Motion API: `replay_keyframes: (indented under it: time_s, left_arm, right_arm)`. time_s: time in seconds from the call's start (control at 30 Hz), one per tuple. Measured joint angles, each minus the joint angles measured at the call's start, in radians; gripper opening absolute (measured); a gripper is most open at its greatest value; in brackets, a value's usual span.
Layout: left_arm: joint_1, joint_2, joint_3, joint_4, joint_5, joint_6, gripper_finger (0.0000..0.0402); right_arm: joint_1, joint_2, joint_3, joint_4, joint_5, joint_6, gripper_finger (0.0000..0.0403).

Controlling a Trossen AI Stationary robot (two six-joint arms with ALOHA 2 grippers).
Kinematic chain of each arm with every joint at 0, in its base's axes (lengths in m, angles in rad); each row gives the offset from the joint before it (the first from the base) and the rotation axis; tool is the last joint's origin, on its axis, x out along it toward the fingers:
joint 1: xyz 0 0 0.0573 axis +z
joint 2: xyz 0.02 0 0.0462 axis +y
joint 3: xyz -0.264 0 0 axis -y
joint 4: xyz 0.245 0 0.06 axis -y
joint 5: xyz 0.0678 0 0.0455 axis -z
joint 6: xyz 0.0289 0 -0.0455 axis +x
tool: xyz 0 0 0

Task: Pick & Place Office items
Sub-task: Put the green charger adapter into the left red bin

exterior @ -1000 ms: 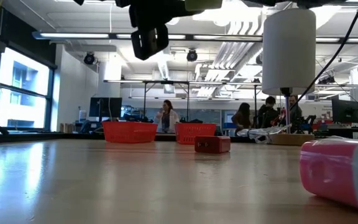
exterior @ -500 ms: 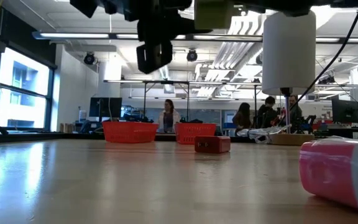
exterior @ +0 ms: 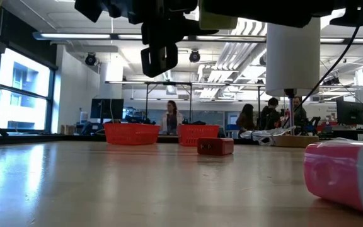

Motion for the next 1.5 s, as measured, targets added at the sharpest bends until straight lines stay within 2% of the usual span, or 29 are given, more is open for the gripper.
replay_keyframes:
  time_s: [0.5,0.77,1.33,1.5]
  left_arm:
    - [0.0,0.0,0.0,0.001,-0.001,0.036,0.013]
    - [0.0,0.0,0.0,-0.003,-0.001,0.158,0.014]
    - [0.013,0.0,0.0,0.004,0.042,0.173,0.0141]
    - [0.002,0.0,0.0,0.002,-0.018,0.172,0.0141]
  right_arm:
    - [0.001,0.0,0.0,-0.002,-0.001,0.017,0.0129]
    - [0.001,0.0,0.0,-0.001,-0.024,0.063,0.0129]
    - [0.002,0.0,0.0,0.001,-0.033,0.068,0.0127]
    - [0.002,0.0,0.0,-0.004,-0.033,0.065,0.0127]
